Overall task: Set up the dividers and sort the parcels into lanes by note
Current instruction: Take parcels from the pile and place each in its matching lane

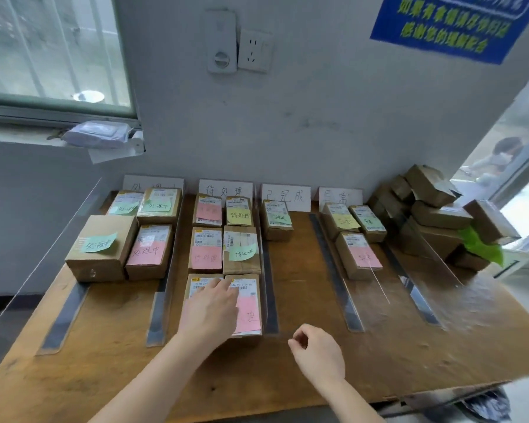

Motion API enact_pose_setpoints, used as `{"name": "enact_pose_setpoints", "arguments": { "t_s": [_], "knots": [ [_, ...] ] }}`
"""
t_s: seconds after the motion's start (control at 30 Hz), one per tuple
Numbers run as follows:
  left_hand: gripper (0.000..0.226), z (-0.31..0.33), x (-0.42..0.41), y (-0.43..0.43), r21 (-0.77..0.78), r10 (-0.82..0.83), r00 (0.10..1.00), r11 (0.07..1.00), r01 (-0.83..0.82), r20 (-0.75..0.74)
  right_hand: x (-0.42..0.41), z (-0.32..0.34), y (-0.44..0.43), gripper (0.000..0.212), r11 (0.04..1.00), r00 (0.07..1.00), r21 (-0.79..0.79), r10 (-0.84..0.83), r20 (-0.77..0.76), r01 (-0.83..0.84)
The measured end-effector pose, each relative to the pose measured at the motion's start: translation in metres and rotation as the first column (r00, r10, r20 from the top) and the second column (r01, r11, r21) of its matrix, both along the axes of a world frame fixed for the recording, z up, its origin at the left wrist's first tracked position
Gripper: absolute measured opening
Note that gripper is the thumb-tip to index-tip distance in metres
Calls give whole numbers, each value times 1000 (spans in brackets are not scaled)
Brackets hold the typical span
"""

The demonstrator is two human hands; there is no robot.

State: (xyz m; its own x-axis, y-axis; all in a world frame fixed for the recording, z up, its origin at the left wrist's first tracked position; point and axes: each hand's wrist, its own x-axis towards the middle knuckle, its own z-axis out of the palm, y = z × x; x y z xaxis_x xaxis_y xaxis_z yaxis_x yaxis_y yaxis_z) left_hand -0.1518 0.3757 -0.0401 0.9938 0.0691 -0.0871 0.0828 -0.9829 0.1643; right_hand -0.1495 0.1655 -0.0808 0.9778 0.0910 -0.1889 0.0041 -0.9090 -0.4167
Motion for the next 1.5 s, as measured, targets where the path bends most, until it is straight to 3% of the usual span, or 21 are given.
{"name": "enact_pose_setpoints", "arguments": {
  "t_s": [0.23,0.6,0.8,1.13,1.5],
  "knots": [
    [40,57,48,-76,20,-222,961,975,222,165,26,50,-82,24,998,988,-44,-42,146,49],
    [41,85,103,-255,92,-439,874,898,429,210,70,106,-247,35,974,972,-158,-133,194,165],
    [45,85,131,-345,37,-432,876,900,435,215,100,116,-337,32,969,964,-170,-136,230,177],
    [43,88,202,-444,71,-423,890,906,417,168,167,119,-434,37,968,953,-140,-166,254,207],
    [41,82,349,-508,33,-286,897,956,292,337,295,112,-505,39,968,956,-134,-179,231,213]
  ]
}}
